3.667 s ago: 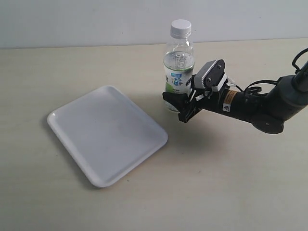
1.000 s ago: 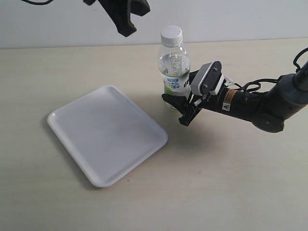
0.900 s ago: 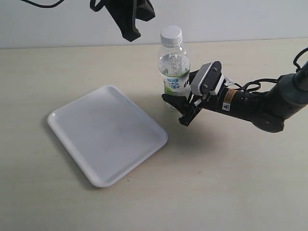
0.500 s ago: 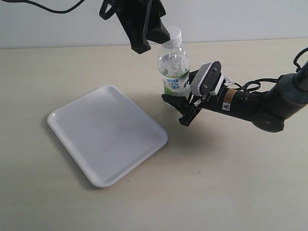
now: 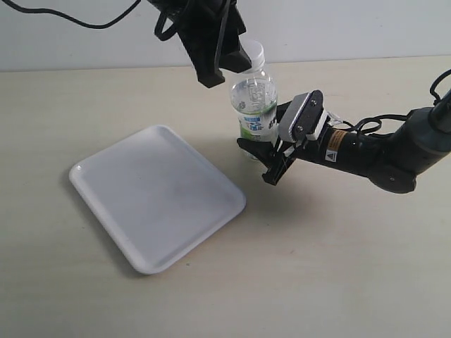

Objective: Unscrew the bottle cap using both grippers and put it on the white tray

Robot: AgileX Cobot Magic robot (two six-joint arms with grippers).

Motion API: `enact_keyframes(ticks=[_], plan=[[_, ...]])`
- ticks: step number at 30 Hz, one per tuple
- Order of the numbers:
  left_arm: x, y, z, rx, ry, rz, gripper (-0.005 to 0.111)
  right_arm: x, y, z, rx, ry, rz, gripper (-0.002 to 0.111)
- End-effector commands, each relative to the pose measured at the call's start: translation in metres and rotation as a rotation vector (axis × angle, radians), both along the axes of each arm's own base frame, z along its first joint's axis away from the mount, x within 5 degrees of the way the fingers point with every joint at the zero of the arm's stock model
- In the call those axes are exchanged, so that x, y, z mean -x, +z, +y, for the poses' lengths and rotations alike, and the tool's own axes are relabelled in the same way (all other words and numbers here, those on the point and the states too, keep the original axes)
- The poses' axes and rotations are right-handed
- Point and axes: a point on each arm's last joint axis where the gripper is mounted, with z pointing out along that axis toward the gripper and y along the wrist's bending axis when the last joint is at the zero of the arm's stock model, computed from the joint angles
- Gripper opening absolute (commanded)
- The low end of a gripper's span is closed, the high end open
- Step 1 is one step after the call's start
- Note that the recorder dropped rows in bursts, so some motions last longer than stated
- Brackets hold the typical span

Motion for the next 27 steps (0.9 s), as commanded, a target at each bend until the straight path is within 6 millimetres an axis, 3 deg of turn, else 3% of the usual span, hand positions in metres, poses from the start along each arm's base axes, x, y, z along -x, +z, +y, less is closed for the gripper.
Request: enact_keyframes(ticks=[1,8,11,27], plan=[[-0.001,0.005,-0.004,0.042,0.01,-0.017,0.054,0.001,-0.004,-0.001,0.063,0.013,0.02,0.0],[0.002,0.005,-0.005,0.051,0.006,0.009,0.055,0.003,-0.006,0.001,0.092,0.044,0.025,0.0],[0.002,0.004,-0.005,0.048,0.004,0.015,0.061,0.003,-0.007,0.0,0.101,0.043,0.03,0.0],[-0.001,-0.011,-0.011,0.067,0.029,0.091,0.061,0.002,-0.007,0.0,0.112,0.041,0.017,0.0]])
